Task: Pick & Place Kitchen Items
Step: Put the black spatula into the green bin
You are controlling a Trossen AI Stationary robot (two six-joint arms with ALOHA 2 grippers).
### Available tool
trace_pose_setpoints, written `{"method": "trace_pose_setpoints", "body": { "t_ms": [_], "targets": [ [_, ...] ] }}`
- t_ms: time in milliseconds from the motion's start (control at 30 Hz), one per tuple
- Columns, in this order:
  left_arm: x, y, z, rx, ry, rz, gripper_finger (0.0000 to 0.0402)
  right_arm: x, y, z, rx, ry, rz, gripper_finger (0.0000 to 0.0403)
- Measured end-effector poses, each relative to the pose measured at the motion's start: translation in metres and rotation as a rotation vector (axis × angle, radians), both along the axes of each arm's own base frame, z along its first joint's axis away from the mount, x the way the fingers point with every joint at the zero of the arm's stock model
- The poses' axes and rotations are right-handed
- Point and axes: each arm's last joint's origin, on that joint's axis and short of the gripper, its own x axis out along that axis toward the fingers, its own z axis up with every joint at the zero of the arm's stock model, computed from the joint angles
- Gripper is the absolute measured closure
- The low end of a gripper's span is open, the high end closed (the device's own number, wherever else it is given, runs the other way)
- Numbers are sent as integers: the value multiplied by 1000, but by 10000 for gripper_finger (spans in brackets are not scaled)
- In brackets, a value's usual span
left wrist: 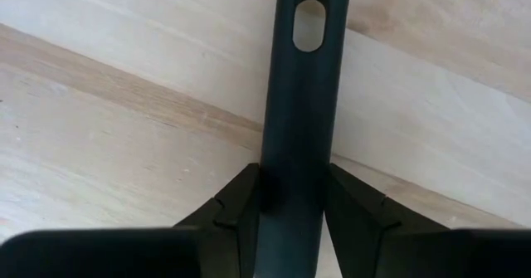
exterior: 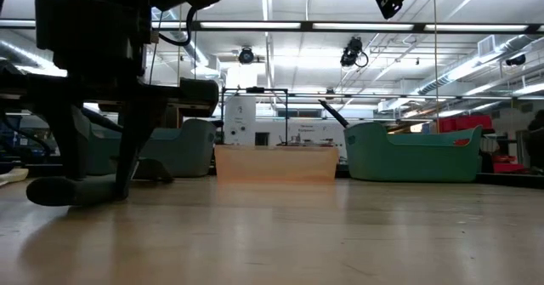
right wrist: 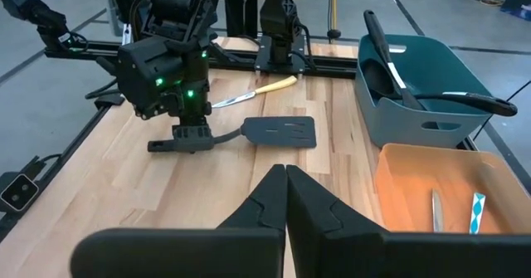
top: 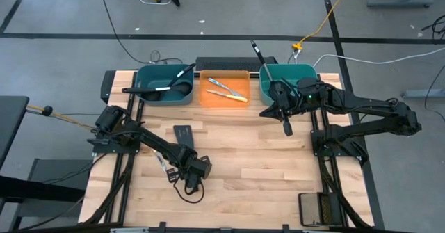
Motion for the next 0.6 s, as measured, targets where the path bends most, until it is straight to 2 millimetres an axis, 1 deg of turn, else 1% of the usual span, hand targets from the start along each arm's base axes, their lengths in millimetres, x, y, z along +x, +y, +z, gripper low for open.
{"method": "trace_pose_setpoints", "body": {
  "t_ms": [433, 600],
  "targets": [
    [0, 0, 1, 2, 1, 14, 285, 0, 0, 0, 0, -1, 0, 398],
    [6, -2, 11, 1, -6, 19, 285, 0, 0, 0, 0, -1, 0, 398]
  ]
}}
